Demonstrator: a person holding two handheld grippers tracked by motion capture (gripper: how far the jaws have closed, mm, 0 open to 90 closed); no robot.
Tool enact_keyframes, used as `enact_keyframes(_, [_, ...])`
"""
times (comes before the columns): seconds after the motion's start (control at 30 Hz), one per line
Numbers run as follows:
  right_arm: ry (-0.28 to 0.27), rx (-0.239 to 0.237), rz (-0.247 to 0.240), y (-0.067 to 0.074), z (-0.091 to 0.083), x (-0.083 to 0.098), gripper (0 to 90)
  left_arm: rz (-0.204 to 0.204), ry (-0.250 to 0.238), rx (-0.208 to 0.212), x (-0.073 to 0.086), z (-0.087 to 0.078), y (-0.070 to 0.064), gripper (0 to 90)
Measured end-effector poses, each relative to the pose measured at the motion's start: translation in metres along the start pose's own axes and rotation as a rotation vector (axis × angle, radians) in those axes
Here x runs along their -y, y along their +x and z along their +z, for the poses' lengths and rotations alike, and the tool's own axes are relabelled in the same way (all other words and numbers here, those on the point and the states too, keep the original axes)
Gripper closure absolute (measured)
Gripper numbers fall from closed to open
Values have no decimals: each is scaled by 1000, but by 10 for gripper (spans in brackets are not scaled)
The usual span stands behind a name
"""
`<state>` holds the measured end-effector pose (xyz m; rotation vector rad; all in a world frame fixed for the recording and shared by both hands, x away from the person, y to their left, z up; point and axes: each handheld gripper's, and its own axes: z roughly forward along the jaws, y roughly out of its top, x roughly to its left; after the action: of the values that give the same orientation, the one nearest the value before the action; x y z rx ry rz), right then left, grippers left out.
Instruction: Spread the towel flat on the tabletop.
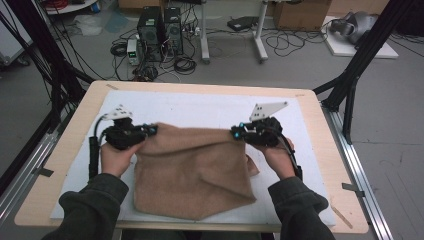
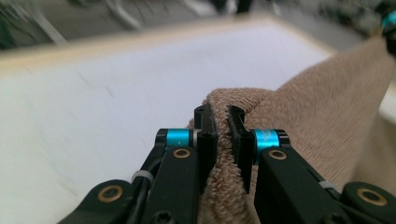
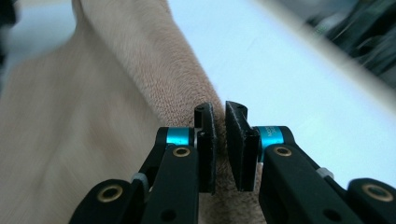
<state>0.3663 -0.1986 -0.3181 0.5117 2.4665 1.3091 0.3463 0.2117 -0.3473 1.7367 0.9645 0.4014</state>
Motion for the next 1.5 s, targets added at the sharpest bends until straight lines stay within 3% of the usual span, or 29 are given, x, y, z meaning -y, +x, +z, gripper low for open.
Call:
enact_keyframes(0.07, [-16, 60, -64, 2, -3, -17, 826, 16, -78, -40, -10, -10, -2, 833])
enact_keyframes(0.1, [-16, 60, -64, 2, -3, -17, 826, 34, -78, -50, -11, -12, -4, 833])
enact_keyframes(0.13, [-9, 63, -77, 5, -3, -22, 824, 48, -46, -51, -9, -12, -6, 831])
enact_keyframes(0.2, [47, 11, -91, 16, 3, -11, 822, 70, 35, -25, 5, -12, -7, 827])
enact_keyframes(0.27, [85, -54, -77, 27, 7, 9, 823, 71, 106, 17, 28, -12, -9, 825])
enact_keyframes(0.3, [113, -81, -63, 33, 11, 19, 823, 69, 187, 53, 48, -9, -11, 824])
enact_keyframes(0.33, [113, -81, -63, 33, 11, 19, 823, 69, 187, 53, 48, -9, -11, 824])
enact_keyframes(0.37, [147, -129, -58, 48, 18, 41, 825, 70, 230, 65, 62, -6, -15, 823])
enact_keyframes(0.4, [167, -153, -46, 54, 22, 52, 826, 87, 262, 66, 71, -5, -18, 823])
enact_keyframes(0.43, [167, -153, -46, 54, 22, 52, 826, 81, 287, 72, 80, -4, -19, 823])
enact_keyframes(0.5, [192, -181, -33, 68, 27, 70, 826, 73, 305, 81, 93, -3, -21, 818])
enact_keyframes(0.57, [155, -201, 12, 74, 24, 83, 823, 67, 315, 93, 100, -1, -20, 804])
enact_keyframes(0.67, [154, -223, 13, 74, 21, 79, 768, 82, 331, 93, 101, 3, -22, 808])
enact_keyframes(0.73, [102, -250, -3, 70, 12, 63, 707, 81, 340, 102, 101, 4, -19, 810])
enact_keyframes(0.77, [102, -250, -3, 70, 12, 63, 707, 74, 342, 106, 101, 4, -18, 810])
enact_keyframes(0.87, [66, -187, -20, 57, 1, 45, 644, 77, 340, 107, 101, 4, -18, 810])
enact_keyframes(0.97, [76, -98, 7, 37, 1, 41, 586, 81, 341, 111, 100, 3, -18, 796])
enact_keyframes(1.03, [123, -76, 56, 26, 12, 48, 532, 67, 321, 115, 97, 0, -18, 702])
enact_keyframes(1.07, [168, -81, 95, 20, 24, 61, 530, 62, 305, 115, 95, -2, -18, 591])
enact_keyframes(1.1, [168, -81, 95, 20, 24, 61, 530, 60, 287, 118, 91, -6, -17, 591])
enact_keyframes(1.17, [203, -123, 159, 17, 38, 81, 600, 60, 257, 107, 81, -11, -16, 495])
enact_keyframes(1.27, [178, -159, 178, 22, 41, 91, 756, 65, 244, 80, 66, -11, -10, 440])
enact_keyframes(1.3, [178, -159, 178, 22, 41, 91, 756, 63, 247, 70, 63, -8, -8, 440])
enact_keyframes(1.37, [171, -161, 142, 25, 40, 91, 816, 43, 272, 69, 62, 2, -4, 427])
enact_keyframes(1.43, [173, -161, 126, 26, 38, 89, 833, 45, 344, 72, 66, 17, -2, 440])
enact_keyframes(1.5, [161, -151, 113, 26, 29, 84, 840, 77, 430, 75, 73, 30, -4, 640])
